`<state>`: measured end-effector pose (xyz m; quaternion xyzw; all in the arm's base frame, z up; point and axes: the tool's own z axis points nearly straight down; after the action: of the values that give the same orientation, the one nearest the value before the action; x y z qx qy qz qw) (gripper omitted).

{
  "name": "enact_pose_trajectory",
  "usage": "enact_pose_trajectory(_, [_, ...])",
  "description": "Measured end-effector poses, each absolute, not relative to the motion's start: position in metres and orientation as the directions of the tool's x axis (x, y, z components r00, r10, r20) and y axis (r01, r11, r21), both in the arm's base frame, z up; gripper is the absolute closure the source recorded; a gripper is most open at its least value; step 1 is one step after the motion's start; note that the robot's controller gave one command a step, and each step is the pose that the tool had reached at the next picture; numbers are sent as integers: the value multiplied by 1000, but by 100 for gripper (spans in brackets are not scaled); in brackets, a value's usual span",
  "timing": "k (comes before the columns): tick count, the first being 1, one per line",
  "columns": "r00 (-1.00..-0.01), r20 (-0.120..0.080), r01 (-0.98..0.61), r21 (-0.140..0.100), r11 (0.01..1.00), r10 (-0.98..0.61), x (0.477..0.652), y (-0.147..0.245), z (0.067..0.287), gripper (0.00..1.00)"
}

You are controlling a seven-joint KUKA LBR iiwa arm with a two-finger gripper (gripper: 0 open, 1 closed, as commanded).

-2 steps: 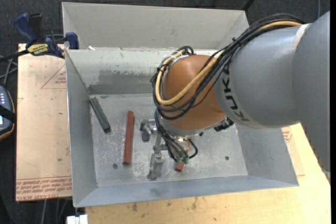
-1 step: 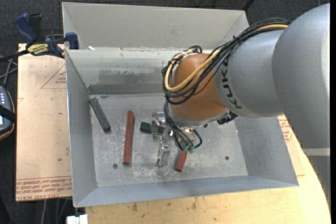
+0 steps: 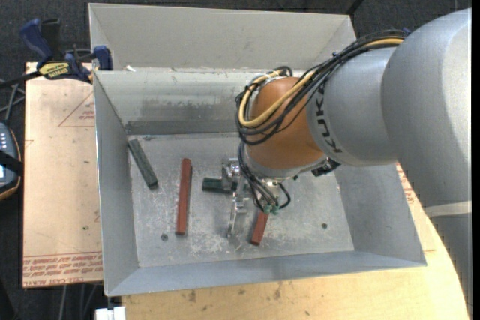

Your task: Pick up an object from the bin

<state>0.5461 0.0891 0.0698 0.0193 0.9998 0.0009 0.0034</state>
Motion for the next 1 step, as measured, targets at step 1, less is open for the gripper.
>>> enact_pose_trajectory(1, [-999, -4, -37, 1, 999, -37, 565, 93, 119, 0])
